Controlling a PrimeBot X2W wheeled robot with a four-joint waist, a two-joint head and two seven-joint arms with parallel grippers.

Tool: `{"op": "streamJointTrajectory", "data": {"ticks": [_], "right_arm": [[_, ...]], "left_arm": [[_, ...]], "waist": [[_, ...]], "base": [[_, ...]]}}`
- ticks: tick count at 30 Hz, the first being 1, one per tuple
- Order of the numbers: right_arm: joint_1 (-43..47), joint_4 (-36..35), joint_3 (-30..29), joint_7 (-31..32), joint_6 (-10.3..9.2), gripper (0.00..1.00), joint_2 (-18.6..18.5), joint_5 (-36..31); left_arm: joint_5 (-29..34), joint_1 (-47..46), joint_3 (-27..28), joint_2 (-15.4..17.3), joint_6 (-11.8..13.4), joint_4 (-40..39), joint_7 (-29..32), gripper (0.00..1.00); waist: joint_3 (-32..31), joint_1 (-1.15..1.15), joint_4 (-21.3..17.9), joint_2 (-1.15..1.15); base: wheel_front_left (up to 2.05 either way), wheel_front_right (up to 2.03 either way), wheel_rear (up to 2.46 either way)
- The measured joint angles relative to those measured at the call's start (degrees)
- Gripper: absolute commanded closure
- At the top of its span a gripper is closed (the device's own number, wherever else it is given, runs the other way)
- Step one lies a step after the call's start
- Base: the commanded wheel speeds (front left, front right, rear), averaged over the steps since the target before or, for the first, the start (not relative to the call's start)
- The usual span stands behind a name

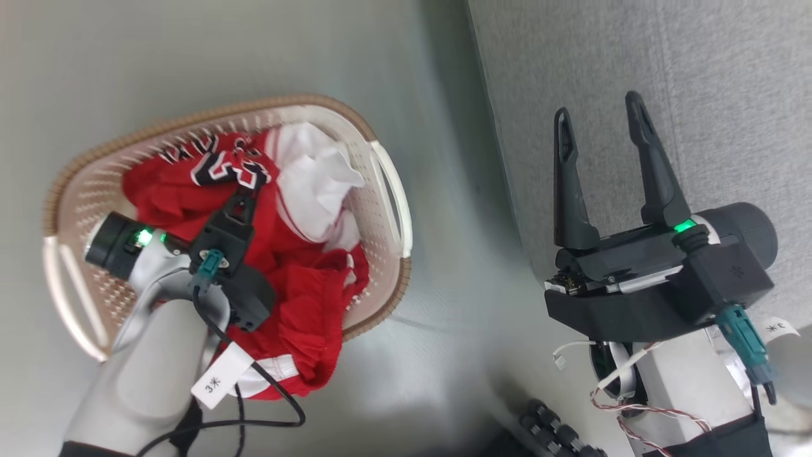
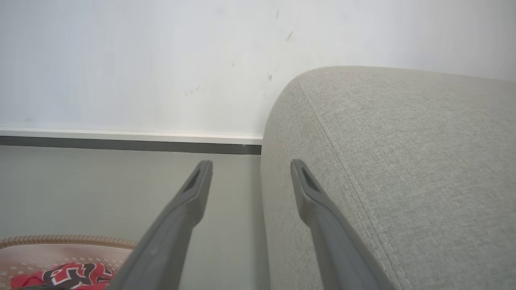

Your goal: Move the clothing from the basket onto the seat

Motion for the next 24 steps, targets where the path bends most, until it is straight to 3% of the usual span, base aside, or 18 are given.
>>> {"op": "streamJointTrajectory", "data": {"ticks": [15,24], "right_arm": [[0.00,9.65,-1.10,0.00,0.18,0.00,-0.04,0.88],[-0.59,16.55,0.83,0.00,2.24,0.00,-0.09,2.04]], "left_arm": [[-4.94,5.15,0.51,-1.11,-2.40,-10.34,0.00,1.00],[-7.01,6.22,0.75,-0.21,-2.90,-16.64,0.00,1.00]], "waist": [[-10.51,0.00,5.12,0.00],[-17.90,0.00,7.65,0.00]], "base": [[0.00,0.00,0.00],[0.00,0.00,0.00]]}}
